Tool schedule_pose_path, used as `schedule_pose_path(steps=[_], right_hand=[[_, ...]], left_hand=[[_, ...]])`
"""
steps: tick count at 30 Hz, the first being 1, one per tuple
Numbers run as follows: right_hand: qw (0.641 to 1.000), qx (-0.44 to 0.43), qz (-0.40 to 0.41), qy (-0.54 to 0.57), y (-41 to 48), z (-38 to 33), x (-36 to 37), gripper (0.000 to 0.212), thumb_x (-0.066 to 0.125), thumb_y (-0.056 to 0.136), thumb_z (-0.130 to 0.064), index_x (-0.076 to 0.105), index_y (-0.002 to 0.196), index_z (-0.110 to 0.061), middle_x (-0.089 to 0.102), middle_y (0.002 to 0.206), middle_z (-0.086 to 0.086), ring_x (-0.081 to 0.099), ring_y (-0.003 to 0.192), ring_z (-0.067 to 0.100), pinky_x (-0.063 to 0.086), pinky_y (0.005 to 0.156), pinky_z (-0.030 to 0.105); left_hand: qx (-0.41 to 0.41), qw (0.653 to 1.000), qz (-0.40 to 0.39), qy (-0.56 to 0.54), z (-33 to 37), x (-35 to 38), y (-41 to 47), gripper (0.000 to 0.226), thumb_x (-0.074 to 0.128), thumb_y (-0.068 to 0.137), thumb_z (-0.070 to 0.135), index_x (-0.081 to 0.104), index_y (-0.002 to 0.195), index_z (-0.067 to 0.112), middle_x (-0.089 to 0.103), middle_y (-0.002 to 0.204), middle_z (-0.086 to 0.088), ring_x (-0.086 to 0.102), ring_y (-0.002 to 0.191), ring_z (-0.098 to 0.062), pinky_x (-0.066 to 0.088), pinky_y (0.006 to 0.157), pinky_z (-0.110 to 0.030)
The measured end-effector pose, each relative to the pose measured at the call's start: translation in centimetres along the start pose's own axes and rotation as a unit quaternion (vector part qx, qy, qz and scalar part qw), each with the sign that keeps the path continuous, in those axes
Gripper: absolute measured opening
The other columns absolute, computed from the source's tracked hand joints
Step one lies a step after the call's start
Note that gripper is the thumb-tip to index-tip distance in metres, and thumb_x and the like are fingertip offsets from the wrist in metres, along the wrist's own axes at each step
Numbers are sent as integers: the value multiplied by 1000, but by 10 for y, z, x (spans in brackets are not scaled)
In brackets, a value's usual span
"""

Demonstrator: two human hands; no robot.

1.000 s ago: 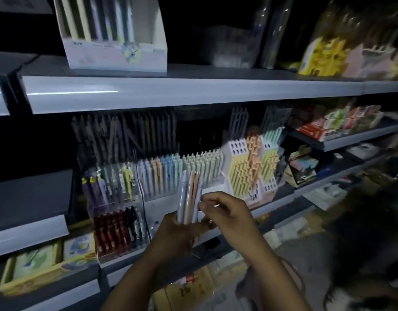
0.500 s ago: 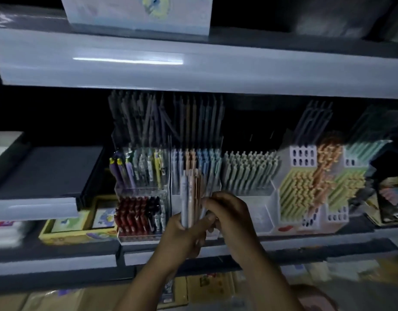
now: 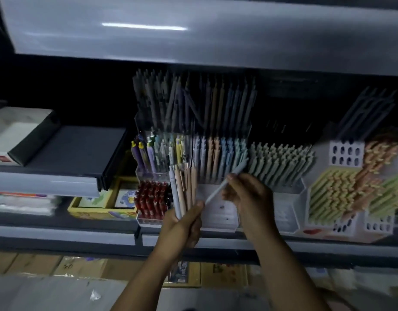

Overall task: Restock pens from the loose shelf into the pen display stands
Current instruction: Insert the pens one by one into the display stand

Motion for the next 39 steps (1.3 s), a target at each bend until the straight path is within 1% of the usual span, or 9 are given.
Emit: schedule_pose_path(steps=[5, 8, 14, 18, 23, 28, 32, 35, 39], right_hand=[[983, -111, 21, -143, 0, 8, 5, 8, 68, 95, -7, 72, 88, -5, 72, 71, 2, 72, 70, 17, 61, 70, 32], [971, -134, 51, -192, -5, 26, 8, 10, 69, 94, -9, 71, 85, -7, 73, 73, -2, 72, 71, 10, 59, 70, 27], [948, -156, 49, -274, 9, 58, 25, 13, 71, 93, -17, 67, 81, -15, 74, 77, -6, 71, 72, 2, 61, 71, 34], [934, -161, 41, -315, 23, 70, 35, 18, 72, 92, -18, 66, 77, -9, 73, 75, -1, 70, 70, 7, 59, 69, 37], [926, -163, 9, -340, 29, 86, 44, 16, 71, 91, -11, 66, 77, -6, 73, 75, 6, 71, 71, 16, 60, 70, 42], [907, -169, -21, -385, 35, 100, 53, 21, 72, 90, -11, 61, 73, -4, 68, 71, 11, 67, 69, 23, 57, 65, 43], [883, -175, -35, -433, 32, 106, 58, 33, 74, 89, -10, 52, 64, -13, 63, 63, 8, 62, 61, 20, 52, 60, 35], [872, -187, -48, -449, 28, 108, 60, 43, 74, 89, -9, 43, 61, -21, 49, 56, -2, 53, 54, 13, 36, 56, 25], [857, -192, -50, -475, 30, 109, 61, 47, 74, 89, -10, 39, 59, -21, 39, 56, -5, 48, 54, 15, 31, 57, 25]], left_hand=[[10, 999, -30, 19, -8, -25, 6, 35, 50, 104, 6, 44, 71, 9, 35, 56, -10, 28, 39, -16, 28, 41, -23], [17, 999, -37, 9, -14, -38, 9, 20, 55, 96, 16, 48, 78, 9, 38, 58, -12, 30, 41, -15, 25, 43, -23], [18, 999, -18, -32, -18, -61, 9, 35, 65, 98, 24, 55, 70, 6, 39, 57, -14, 31, 36, -18, 29, 41, -22], [23, 999, -12, -24, -13, -70, 10, 40, 68, 94, 29, 54, 68, 3, 39, 55, -10, 29, 37, -17, 28, 42, -23], [25, 1000, 4, -5, -15, -76, 8, 40, 68, 97, 26, 55, 63, 8, 37, 58, -19, 29, 39, -18, 27, 44, -26], [11, 1000, 9, -2, -14, -78, 9, 30, 66, 98, 22, 56, 75, 5, 37, 60, -15, 29, 40, -17, 24, 45, -28], [6, 1000, 12, -4, -12, -77, 7, 27, 63, 98, 18, 54, 76, 4, 37, 57, -12, 29, 39, -17, 23, 44, -27], [6, 1000, 4, 6, -13, -75, 4, 31, 63, 99, 18, 52, 73, 5, 37, 56, -11, 28, 40, -17, 20, 46, -32], [6, 1000, 0, 20, -11, -71, -1, 31, 60, 101, 16, 50, 74, 4, 35, 52, -10, 26, 39, -16, 18, 46, -35]])
Point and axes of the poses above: each hand's wrist, its own y-axis towards the middle knuckle, its own x-axis out of the palm, z = x × y, the point moved 9 cm from there along y, towards the middle knuckle
